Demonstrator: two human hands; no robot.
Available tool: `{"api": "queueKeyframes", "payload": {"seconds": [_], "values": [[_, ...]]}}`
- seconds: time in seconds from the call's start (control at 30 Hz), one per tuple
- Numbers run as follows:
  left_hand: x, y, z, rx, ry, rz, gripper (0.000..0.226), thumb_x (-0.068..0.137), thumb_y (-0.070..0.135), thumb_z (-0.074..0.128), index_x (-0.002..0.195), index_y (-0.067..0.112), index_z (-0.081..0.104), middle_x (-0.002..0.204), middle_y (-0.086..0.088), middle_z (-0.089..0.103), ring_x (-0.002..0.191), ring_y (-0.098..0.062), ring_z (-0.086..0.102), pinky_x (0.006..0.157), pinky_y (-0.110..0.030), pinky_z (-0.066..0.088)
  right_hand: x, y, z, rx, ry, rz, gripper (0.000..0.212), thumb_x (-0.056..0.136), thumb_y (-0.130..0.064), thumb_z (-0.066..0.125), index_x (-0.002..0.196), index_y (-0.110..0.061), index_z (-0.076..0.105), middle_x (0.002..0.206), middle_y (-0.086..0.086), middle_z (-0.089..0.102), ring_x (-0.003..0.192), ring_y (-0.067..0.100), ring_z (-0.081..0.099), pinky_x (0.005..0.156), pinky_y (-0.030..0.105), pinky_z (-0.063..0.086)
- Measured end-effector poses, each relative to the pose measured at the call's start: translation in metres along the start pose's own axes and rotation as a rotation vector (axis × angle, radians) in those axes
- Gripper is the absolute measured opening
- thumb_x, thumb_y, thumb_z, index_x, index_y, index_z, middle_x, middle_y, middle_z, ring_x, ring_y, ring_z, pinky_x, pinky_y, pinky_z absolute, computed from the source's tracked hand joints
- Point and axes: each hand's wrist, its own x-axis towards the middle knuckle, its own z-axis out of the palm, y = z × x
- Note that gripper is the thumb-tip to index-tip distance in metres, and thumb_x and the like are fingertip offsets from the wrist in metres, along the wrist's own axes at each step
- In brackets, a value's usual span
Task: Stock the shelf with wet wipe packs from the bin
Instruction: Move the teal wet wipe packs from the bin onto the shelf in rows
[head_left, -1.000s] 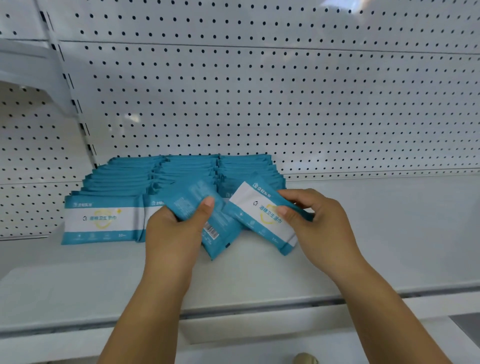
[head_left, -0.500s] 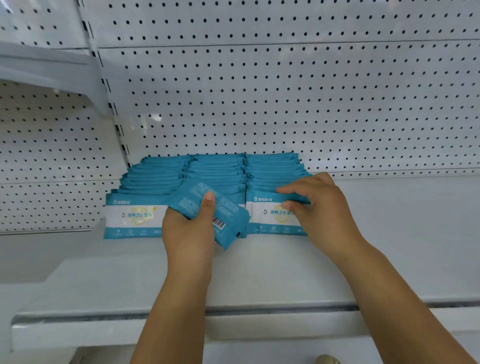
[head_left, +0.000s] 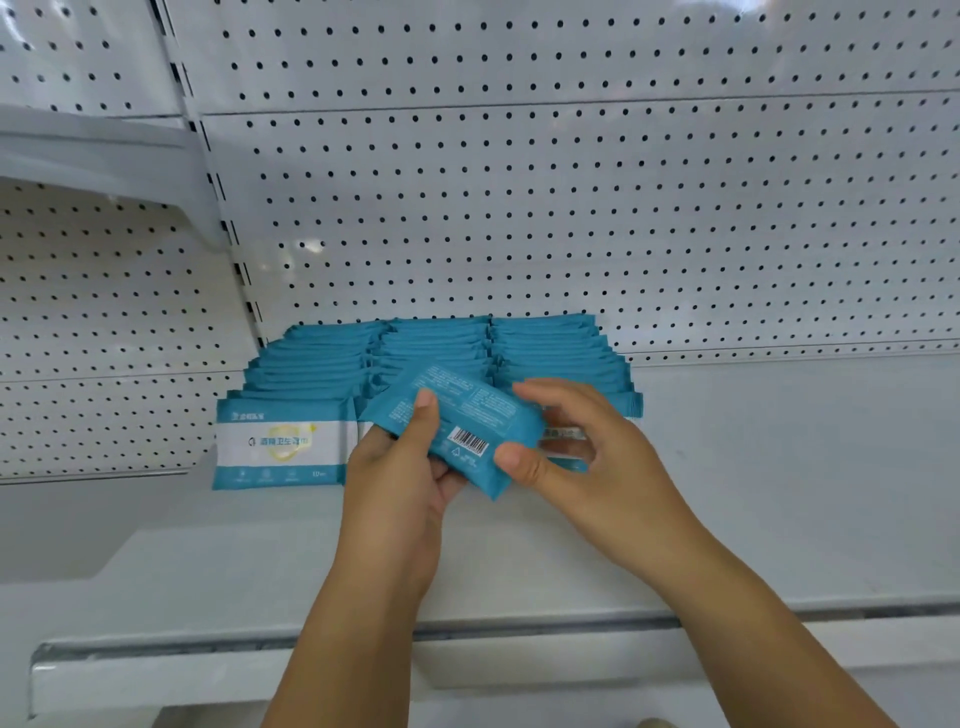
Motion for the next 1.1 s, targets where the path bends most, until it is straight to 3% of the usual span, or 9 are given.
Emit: {"api": "queueKeyframes", "payload": {"seconds": [0.1,0.17,0.3,0.4,0.5,0.63,0.8,0.93,1.1], "values": [[-0.002,0.001,0.002,0.043,-0.076,-0.02,0.031,0.102,0.025,0.05,0.129,0.015,0.061,0.117,-0.006,0.073,0.109,-0.022,0.07,0.089,-0.04,0.057,0.002,-0.002,0.004,0.26,0.055,0.102,0.049,0.077,-0.04,0.075,0.123,-0.03,0.063,0.116,-0.01,0.068,0.098,0.004,0.07,0.077,0.015,0.054],[-0.001,0.0,0.004,0.133,-0.082,-0.002,0.03,0.101,0.028,0.052,0.128,0.019,0.063,0.116,-0.001,0.074,0.108,-0.018,0.07,0.093,-0.041,0.054,0.005,-0.002,0.006,0.297,0.111,0.13,0.041,0.08,-0.025,0.079,0.119,-0.03,0.065,0.104,-0.006,0.073,0.093,0.007,0.072,0.072,0.016,0.055],[-0.001,0.003,0.004,0.316,-0.011,-0.011,0.034,0.094,0.037,0.061,0.119,0.016,0.067,0.103,0.0,0.077,0.096,-0.013,0.074,0.085,-0.034,0.059,0.01,-0.006,0.003,0.385,0.249,0.104,0.034,0.078,-0.01,0.083,0.106,-0.026,0.071,0.097,-0.004,0.077,0.09,0.016,0.074,0.074,0.027,0.06],[-0.003,0.009,0.003,0.27,-0.048,-0.134,0.045,0.088,0.051,0.063,0.113,0.015,0.07,0.101,-0.007,0.077,0.096,-0.02,0.074,0.087,-0.039,0.057,0.011,-0.011,0.0,0.277,0.276,0.002,0.03,0.078,-0.009,0.083,0.098,-0.03,0.075,0.096,-0.008,0.078,0.089,0.017,0.073,0.081,0.035,0.061],[-0.007,0.015,0.005,0.092,-0.132,-0.199,0.053,0.087,0.055,0.058,0.118,0.014,0.069,0.108,-0.013,0.075,0.103,-0.025,0.073,0.092,-0.04,0.054,0.012,-0.019,0.0,0.132,0.149,-0.081,0.027,0.075,-0.017,0.084,0.095,-0.034,0.076,0.096,-0.015,0.076,0.096,0.008,0.071,0.091,0.035,0.056],[-0.005,0.022,0.001,-0.171,-0.064,-0.163,0.035,0.096,0.034,0.058,0.114,0.004,0.066,0.111,-0.019,0.073,0.101,-0.028,0.073,0.073,-0.032,0.062,0.008,-0.029,0.006,0.156,-0.069,-0.137,0.031,0.069,-0.032,0.08,0.099,-0.026,0.076,0.092,-0.013,0.077,0.095,0.002,0.071,0.09,0.017,0.051],[-0.001,0.023,-0.004,-0.209,-0.005,-0.075,0.022,0.097,0.014,0.057,0.117,0.006,0.064,0.113,-0.013,0.074,0.103,-0.025,0.072,0.082,-0.038,0.061,0.013,-0.026,0.008,0.19,0.11,-0.059,0.023,0.08,-0.043,0.066,0.094,-0.027,0.076,0.095,-0.022,0.075,0.095,-0.005,0.068,0.08,0.006,0.047],[-0.003,0.021,-0.006,-0.081,-0.08,-0.046,0.027,0.098,0.013,0.055,0.123,0.008,0.063,0.116,-0.011,0.073,0.108,-0.025,0.071,0.09,-0.042,0.058,0.018,-0.014,0.012,0.141,0.086,0.04,0.021,0.08,-0.035,0.077,0.1,-0.033,0.075,0.098,-0.021,0.074,0.094,-0.003,0.067,0.08,0.016,0.054],[-0.003,0.019,-0.009,-0.053,-0.133,-0.007,0.032,0.095,0.014,0.058,0.127,0.01,0.062,0.118,-0.009,0.073,0.111,-0.023,0.069,0.088,-0.038,0.059,0.016,-0.01,0.014,0.209,0.098,0.095,0.024,0.08,-0.024,0.081,0.102,-0.029,0.075,0.098,-0.016,0.076,0.09,0.003,0.071,0.083,0.031,0.058]]}}
